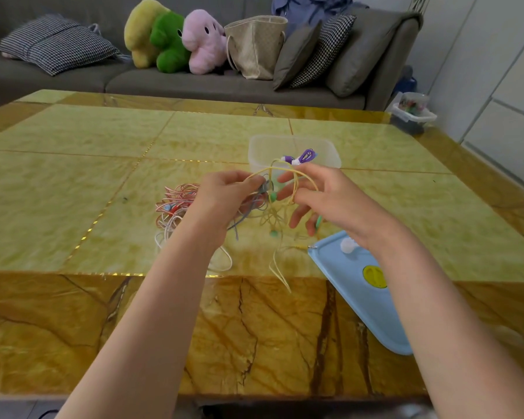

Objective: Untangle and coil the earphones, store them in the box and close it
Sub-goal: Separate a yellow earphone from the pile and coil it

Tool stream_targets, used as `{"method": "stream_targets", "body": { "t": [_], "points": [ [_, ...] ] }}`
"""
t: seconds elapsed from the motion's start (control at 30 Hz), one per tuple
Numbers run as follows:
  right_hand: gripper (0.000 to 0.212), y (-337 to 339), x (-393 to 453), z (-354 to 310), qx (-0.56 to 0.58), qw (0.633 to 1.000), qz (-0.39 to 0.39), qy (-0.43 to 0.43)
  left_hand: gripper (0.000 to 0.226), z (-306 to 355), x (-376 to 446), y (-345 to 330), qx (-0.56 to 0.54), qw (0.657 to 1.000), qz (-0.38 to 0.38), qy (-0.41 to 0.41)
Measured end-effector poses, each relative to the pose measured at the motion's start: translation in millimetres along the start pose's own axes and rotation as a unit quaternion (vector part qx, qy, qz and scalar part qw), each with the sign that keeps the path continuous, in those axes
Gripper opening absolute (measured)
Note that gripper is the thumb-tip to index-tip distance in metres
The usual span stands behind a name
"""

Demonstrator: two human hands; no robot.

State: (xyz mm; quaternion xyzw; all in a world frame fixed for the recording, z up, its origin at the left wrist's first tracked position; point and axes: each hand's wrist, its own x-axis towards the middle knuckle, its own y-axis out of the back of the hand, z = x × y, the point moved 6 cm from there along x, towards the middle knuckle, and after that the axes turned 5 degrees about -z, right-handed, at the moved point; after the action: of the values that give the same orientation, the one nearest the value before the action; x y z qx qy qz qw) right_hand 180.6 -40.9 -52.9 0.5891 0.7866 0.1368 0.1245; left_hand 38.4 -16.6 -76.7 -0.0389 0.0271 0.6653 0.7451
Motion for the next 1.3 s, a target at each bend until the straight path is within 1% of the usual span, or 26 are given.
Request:
{"method": "stream_targets", "body": {
  "t": [0.07, 0.13, 0.17, 0.2, 0.23, 0.27, 0.3, 0.33, 0.37, 0.43, 0.5, 0.53, 0.6, 0.67, 0.77, 0.83, 0.87, 0.93, 1.0, 1.07, 1.13, 1.2, 1.3],
  "points": [
    [0.025, 0.4, -0.1, 0.1, 0.044, 0.999, -0.005, -0.006, 0.007, 2.9, -1.5, 0.0, 0.000, 1.000, 0.000, -0.004],
    [0.023, -3.6, 0.5, -0.3, 0.087, 0.995, -0.044, -0.010, 0.009, 5.8, -2.5, 0.2, 0.041, 0.999, 0.010, -0.017],
    [0.020, -7.5, 0.3, -0.4, 0.085, 0.994, -0.062, -0.009, 0.010, 7.2, -2.3, 0.1, 0.062, 0.998, 0.014, -0.028],
    [0.013, -9.9, 0.9, 0.6, 0.072, 0.995, -0.062, -0.006, 0.011, 9.0, -2.4, -0.5, 0.079, 0.996, 0.017, -0.038],
    [0.008, -9.3, 2.0, 1.7, 0.061, 0.997, -0.036, -0.003, 0.011, 10.3, -2.3, -1.4, 0.092, 0.994, 0.018, -0.047],
    [0.009, -5.9, 3.4, 2.9, 0.057, 0.998, 0.005, 0.002, 0.012, 11.7, -2.3, -2.2, 0.104, 0.993, 0.021, -0.056],
    [0.016, -1.8, 4.2, 4.5, 0.074, 0.996, 0.049, 0.004, 0.013, 12.6, -2.1, -2.7, 0.121, 0.990, 0.025, -0.065],
    [0.022, 2.2, 4.8, 6.8, 0.117, 0.990, 0.081, 0.001, 0.015, 14.0, -2.7, -3.4, 0.143, 0.986, 0.030, -0.074],
    [0.026, 5.0, 5.1, 9.1, 0.180, 0.979, 0.096, -0.011, 0.018, 15.3, -2.7, -3.7, 0.163, 0.983, 0.034, -0.083],
    [0.031, 7.3, 5.3, 14.6, 0.308, 0.945, 0.097, -0.049, 0.024, 16.6, -2.0, -4.0, 0.180, 0.979, 0.031, -0.088],
    [0.032, 9.2, 6.2, 19.0, 0.381, 0.918, 0.088, -0.069, 0.027, 15.0, -0.1, -2.8, 0.187, 0.979, 0.026, -0.079],
    [0.032, 11.2, 6.9, 20.0, 0.393, 0.913, 0.089, -0.068, 0.028, 13.7, 0.2, -2.1, 0.188, 0.979, 0.023, -0.070],
    [0.031, 15.4, 7.8, 19.7, 0.393, 0.913, 0.091, -0.054, 0.033, 8.5, -0.4, -2.2, 0.175, 0.984, 0.004, -0.032],
    [0.030, 16.3, 7.2, 16.4, 0.395, 0.914, 0.078, -0.040, 0.038, 2.8, -3.6, -6.0, 0.176, 0.984, -0.034, 0.016],
    [0.024, 18.0, 4.8, 12.2, 0.403, 0.913, 0.063, -0.030, 0.045, 3.9, -9.0, -9.1, 0.193, 0.978, -0.076, 0.036],
    [0.014, 20.0, 3.9, 9.5, 0.405, 0.913, 0.054, -0.010, 0.044, 8.6, -11.2, -8.8, 0.205, 0.973, -0.100, 0.019],
    [0.012, 22.2, 3.7, 9.2, 0.408, 0.911, 0.056, -0.001, 0.041, 10.7, -12.7, -8.4, 0.215, 0.971, -0.106, 0.009],
    [0.015, 27.4, 3.6, 11.4, 0.424, 0.903, 0.073, 0.010, 0.033, 12.4, -13.1, -6.6, 0.231, 0.967, -0.104, -0.005],
    [0.015, 29.0, 4.4, 13.3, 0.432, 0.898, 0.083, 0.014, 0.030, 12.6, -11.9, -5.0, 0.253, 0.963, -0.093, -0.020],
    [0.014, 26.7, 5.7, 13.3, 0.423, 0.902, 0.083, 0.016, 0.027, 12.0, -10.9, -4.9, 0.293, 0.951, -0.090, -0.036],
    [0.015, 25.0, 6.1, 12.9, 0.414, 0.906, 0.087, 0.018, 0.016, 13.8, -10.3, -6.3, 0.313, 0.944, -0.081, -0.059],
    [0.015, 26.9, 5.0, 11.0, 0.399, 0.911, 0.102, 0.020, 0.010, 20.6, -11.7, -5.1, 0.293, 0.950, -0.062, -0.091],
    [0.016, 30.8, 0.7, 9.2, 0.323, 0.937, 0.136, 0.009, 0.019, 31.6, -13.2, 0.4, 0.201, 0.970, -0.047, -0.126]
  ]
}}
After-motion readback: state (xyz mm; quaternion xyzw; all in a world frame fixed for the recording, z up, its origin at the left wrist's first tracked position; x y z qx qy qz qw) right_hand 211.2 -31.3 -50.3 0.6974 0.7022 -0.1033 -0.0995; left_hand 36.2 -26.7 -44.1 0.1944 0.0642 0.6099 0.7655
